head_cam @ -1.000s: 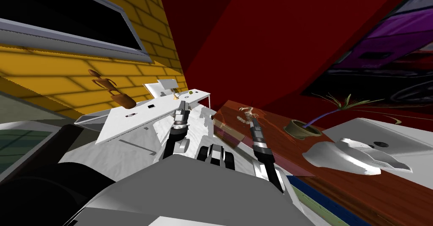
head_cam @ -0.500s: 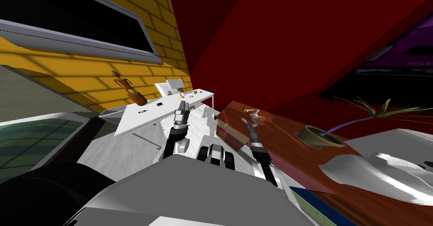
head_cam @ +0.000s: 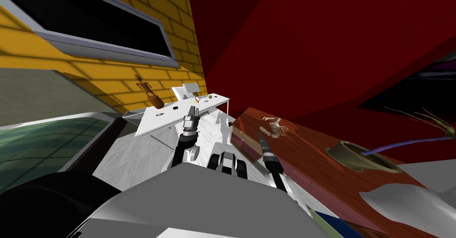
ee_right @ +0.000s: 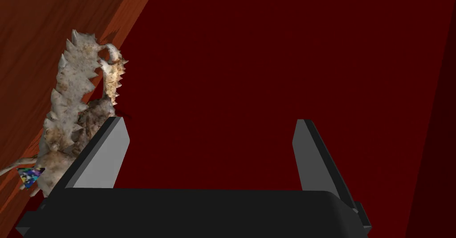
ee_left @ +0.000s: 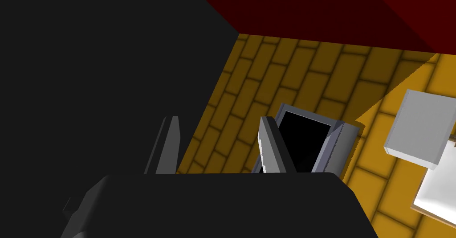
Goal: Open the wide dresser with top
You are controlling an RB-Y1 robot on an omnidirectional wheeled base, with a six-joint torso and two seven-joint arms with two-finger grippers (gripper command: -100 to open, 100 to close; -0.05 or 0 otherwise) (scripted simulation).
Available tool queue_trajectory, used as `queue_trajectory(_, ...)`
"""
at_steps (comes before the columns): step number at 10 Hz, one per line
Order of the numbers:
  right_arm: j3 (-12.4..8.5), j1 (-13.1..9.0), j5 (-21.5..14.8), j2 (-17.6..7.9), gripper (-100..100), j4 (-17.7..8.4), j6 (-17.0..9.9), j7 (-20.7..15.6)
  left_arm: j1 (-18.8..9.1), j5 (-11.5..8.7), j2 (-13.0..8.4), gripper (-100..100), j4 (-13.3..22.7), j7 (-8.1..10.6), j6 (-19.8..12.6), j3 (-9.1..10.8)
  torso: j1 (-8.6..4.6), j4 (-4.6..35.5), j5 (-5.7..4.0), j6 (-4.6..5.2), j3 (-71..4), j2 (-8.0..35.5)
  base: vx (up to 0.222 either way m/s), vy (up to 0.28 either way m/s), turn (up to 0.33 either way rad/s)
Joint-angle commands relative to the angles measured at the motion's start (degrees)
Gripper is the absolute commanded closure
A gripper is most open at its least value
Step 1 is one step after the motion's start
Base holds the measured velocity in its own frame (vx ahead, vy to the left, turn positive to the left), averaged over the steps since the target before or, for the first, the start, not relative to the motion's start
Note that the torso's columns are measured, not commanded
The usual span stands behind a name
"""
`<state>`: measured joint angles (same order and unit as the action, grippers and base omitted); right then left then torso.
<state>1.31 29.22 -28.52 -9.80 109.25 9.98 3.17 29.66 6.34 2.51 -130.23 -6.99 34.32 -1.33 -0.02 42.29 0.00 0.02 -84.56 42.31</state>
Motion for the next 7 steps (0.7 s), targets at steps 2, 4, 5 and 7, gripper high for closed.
queue_trajectory(2, 0.35, -0.85, -4.17, -0.80, -100, -2.52, -4.83, -0.02, -0.01, 0.00, 0.00, 0, 0.00, 0.00, 0.00, 0.00, 0.05, -0.01, 0.00, -0.05, 0.00, -0.02, 0.009, 0.038, 0.152)
queue_trajectory(4, 0.56, -1.18, -7.63, -1.17, -100, -4.96, -8.17, -0.22, 0.00, 0.00, 0.00, 0, 0.00, 0.00, 0.00, 0.00, 0.07, -0.02, 0.00, -0.04, -0.04, -0.07, 0.019, 0.044, 0.173)
queue_trajectory(5, 0.75, -1.51, -9.42, -1.45, -100, -7.40, -9.72, -0.43, 0.00, 0.00, 0.00, 0, 0.00, 0.00, 0.00, 0.00, 0.03, -0.02, 0.01, 0.01, -0.03, -0.04, 0.017, 0.049, 0.217)
queue_trajectory(7, 0.75, -1.51, -11.18, -1.45, -100, -7.47, -11.59, -0.43, 0.00, 0.00, 0.00, 0, 0.00, 0.00, 0.00, 0.00, -0.01, 0.00, 0.00, 0.00, -0.01, -0.01, 0.012, 0.031, 0.051)
